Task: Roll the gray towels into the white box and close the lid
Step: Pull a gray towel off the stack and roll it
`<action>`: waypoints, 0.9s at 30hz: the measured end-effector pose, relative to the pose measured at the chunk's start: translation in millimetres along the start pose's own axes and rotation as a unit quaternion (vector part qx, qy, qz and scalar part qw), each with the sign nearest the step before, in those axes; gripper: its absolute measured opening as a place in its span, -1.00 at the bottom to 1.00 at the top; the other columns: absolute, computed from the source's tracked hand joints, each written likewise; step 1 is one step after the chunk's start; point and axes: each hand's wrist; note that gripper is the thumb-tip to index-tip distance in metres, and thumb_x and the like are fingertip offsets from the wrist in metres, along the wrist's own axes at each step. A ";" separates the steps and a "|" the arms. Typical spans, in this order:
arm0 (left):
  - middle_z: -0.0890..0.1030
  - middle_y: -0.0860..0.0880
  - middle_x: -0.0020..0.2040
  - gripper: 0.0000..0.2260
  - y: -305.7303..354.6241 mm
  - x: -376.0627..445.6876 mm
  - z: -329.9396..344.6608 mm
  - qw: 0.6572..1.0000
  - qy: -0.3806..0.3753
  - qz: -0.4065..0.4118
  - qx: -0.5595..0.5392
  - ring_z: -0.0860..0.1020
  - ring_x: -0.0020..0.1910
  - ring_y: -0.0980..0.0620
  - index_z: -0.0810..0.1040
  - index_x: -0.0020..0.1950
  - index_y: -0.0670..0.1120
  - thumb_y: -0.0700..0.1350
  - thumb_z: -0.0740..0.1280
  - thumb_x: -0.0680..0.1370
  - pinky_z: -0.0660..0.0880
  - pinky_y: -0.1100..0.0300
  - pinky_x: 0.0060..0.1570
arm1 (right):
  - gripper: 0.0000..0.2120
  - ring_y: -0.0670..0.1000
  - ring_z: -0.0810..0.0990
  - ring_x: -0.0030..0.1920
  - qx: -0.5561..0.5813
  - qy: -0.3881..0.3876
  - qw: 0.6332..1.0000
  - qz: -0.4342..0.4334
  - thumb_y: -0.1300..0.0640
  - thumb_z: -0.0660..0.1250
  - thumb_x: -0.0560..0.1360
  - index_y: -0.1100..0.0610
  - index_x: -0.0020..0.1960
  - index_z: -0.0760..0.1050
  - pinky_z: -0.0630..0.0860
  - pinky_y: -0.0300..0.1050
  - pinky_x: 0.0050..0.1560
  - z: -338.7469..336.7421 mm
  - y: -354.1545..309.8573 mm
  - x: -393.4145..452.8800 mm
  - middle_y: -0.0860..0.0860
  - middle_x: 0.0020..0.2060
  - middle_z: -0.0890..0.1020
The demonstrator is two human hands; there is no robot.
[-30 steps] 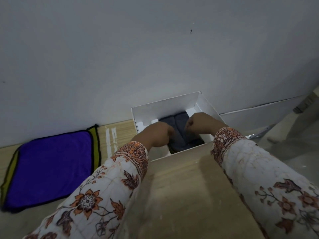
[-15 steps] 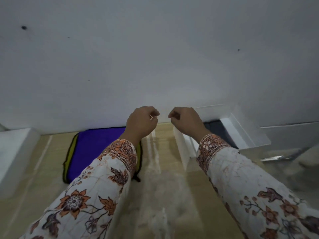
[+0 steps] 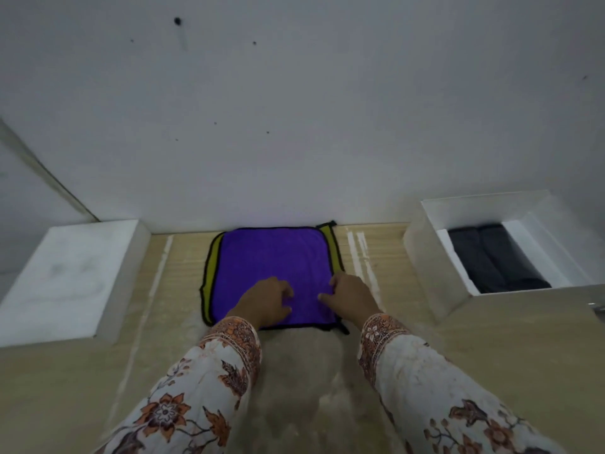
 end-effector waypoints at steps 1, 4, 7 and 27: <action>0.46 -0.10 0.27 -0.59 -6.1 -1.3 6.2 1.000 -0.020 0.007 0.014 0.43 0.26 -0.11 0.48 0.30 -0.03 0.00 0.40 0.48 0.39 0.07 0.26 | -0.70 0.02 0.49 -0.15 0.011 0.011 1.000 0.023 0.01 0.43 0.44 0.19 0.04 0.47 0.33 -0.20 -0.23 9.3 -2.0 -0.7 0.02 -0.17 0.51; 0.35 -0.09 0.30 -0.53 -19.7 -4.3 21.3 0.999 -0.019 0.030 0.038 0.31 0.30 -0.13 0.42 0.35 0.02 0.04 0.40 0.46 0.38 0.02 0.26 | -0.62 0.10 0.57 0.01 0.040 0.037 0.992 0.117 0.06 0.41 0.46 0.23 0.17 0.41 0.37 -0.17 -0.17 26.0 -10.0 1.9 0.10 0.01 0.56; 0.33 -0.07 0.28 -0.51 -25.4 -4.8 26.6 0.998 0.000 0.050 0.039 0.28 0.30 -0.11 0.39 0.35 0.04 0.06 0.40 0.45 0.41 0.01 0.23 | -0.73 0.15 0.56 0.08 0.031 0.028 0.982 0.186 0.19 0.34 0.47 0.24 0.13 0.43 0.47 -0.10 -0.08 31.0 -17.1 6.1 0.16 0.09 0.56; 0.60 -0.14 0.04 -0.75 -14.3 -0.1 -18.5 0.936 0.223 0.025 -0.272 0.56 0.06 -0.18 0.48 0.18 -0.16 -0.02 0.23 0.61 0.44 0.14 -0.11 | -0.68 0.00 0.58 0.05 0.409 -0.037 0.912 0.013 0.44 0.20 0.50 0.22 0.20 0.50 0.46 -0.31 -0.20 -3.7 -72.3 10.9 0.15 0.15 0.63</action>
Point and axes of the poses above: each hand's wrist, its own x-axis towards the middle knuckle, its own z-axis out of the palm, y = z × x
